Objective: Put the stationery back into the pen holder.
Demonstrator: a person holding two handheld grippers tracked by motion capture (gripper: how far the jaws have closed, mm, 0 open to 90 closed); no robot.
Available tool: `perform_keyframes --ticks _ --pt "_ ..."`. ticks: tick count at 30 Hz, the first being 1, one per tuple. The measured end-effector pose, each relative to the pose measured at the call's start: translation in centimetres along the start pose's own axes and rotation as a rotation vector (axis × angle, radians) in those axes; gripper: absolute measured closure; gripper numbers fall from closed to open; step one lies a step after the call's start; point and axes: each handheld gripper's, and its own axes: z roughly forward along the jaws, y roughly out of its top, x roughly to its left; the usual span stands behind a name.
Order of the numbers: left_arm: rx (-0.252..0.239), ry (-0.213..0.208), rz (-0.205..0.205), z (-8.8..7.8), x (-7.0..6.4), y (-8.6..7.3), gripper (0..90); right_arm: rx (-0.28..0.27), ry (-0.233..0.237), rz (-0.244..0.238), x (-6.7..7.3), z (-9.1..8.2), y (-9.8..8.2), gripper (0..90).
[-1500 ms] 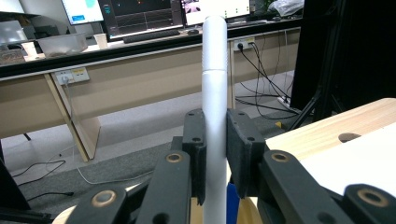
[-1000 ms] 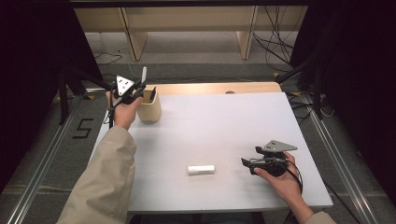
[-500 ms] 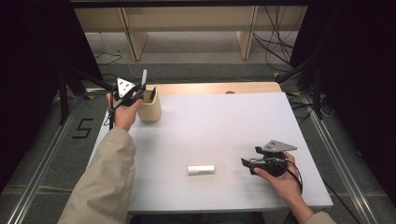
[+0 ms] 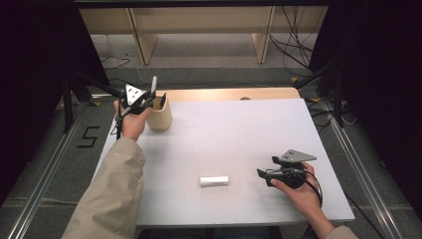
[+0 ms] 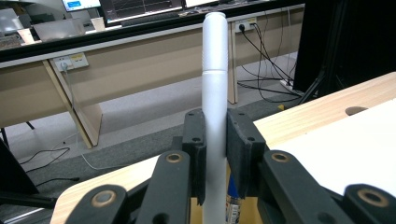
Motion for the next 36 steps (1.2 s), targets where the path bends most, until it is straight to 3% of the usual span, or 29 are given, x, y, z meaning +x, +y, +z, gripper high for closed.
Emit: perform_keyframes --ticks 13,22,27,36 --pt "0.058 0.004 0.035 -0.2 0.0 -0.8 77.4 0.000 0.001 -0.002 0.0 0.0 0.0 22.8" --pt "0.069 -0.001 0.054 -0.6 -0.1 -0.8 75.4 0.001 0.001 -0.004 0.0 0.0 0.0 22.9" --pt "0.069 -0.014 0.052 -1.2 -0.2 -0.4 68.6 0.003 0.000 -0.005 0.1 0.0 0.0 22.9" --pt "0.100 -0.022 0.033 -2.9 -1.0 0.8 45.7 0.002 0.001 -0.006 0.1 0.0 0.0 22.8"
